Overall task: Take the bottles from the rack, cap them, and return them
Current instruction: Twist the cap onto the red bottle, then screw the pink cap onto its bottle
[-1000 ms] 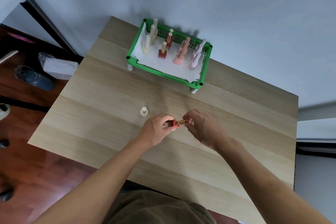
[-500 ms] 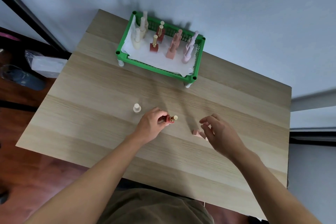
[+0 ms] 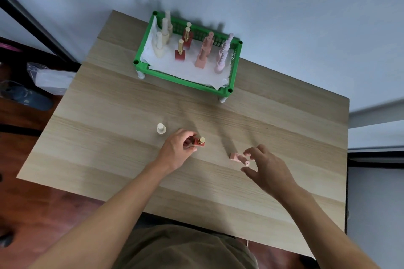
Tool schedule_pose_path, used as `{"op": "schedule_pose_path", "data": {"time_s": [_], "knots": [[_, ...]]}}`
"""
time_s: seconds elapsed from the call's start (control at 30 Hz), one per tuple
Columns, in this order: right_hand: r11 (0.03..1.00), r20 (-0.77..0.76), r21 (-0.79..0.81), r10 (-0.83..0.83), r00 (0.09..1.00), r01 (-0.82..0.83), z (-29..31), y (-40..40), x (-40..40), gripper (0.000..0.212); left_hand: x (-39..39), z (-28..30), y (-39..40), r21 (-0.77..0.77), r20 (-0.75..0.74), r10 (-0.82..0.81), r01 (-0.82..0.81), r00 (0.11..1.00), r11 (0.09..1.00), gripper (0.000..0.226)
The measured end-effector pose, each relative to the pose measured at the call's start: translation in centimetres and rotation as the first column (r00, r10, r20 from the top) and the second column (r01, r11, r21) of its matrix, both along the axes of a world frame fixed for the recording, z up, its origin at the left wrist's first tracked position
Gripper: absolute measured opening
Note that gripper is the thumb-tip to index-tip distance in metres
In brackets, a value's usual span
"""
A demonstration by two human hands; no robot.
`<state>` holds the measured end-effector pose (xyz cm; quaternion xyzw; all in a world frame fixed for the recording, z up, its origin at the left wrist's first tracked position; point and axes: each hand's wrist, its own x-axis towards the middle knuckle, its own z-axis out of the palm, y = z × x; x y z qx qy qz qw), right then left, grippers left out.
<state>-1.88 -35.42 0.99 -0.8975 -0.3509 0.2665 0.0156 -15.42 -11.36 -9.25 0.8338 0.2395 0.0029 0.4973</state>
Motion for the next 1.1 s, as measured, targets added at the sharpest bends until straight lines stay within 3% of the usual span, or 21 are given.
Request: {"op": "schedule_pose_path", "data": {"time_s": [0.1, 0.23, 0.33, 0.57, 0.87, 1.1], "knots": [[1.0, 0.011, 0.003, 0.0, 1.0, 0.0, -0.2, 0.1, -0.1, 0.034, -0.7, -0.2, -0.3, -0.019, -0.014, 0.047, -0.047, 0.999, 0.999, 0.04], [0.999, 0.023, 0.047, -0.009, 1.0, 0.008, -0.3, 0.4, -0.2, 0.025, -1.7, -0.5, -1.0, 0.01, -0.064, 0.072, -0.072, 0.995, 0.997, 0.027], [0.997, 0.03, 0.08, -0.026, 0.999, 0.024, -0.3, 0.6, 0.0, 0.022, -2.3, -0.6, -1.7, 0.083, -0.107, 0.023, -0.014, 0.994, 0.996, 0.017], [0.996, 0.034, 0.076, -0.04, 0.999, 0.037, -0.7, 0.5, 0.8, 0.02, -1.9, -0.7, -4.6, 0.082, -0.08, -0.158, 0.164, 0.984, 0.983, 0.007], [0.974, -0.034, 0.119, -0.19, 0.981, 0.193, -1.3, -1.0, 2.1, 0.018, 1.5, -0.4, -7.9, 0.055, -0.009, -0.232, 0.232, 0.973, 0.971, 0.018], [0.963, -0.069, 0.147, -0.218, 0.973, 0.226, -1.8, -1.7, 2.8, 0.019, 4.8, -0.1, -9.6, 0.033, -0.071, -0.256, 0.259, 0.964, 0.965, 0.037]]}}
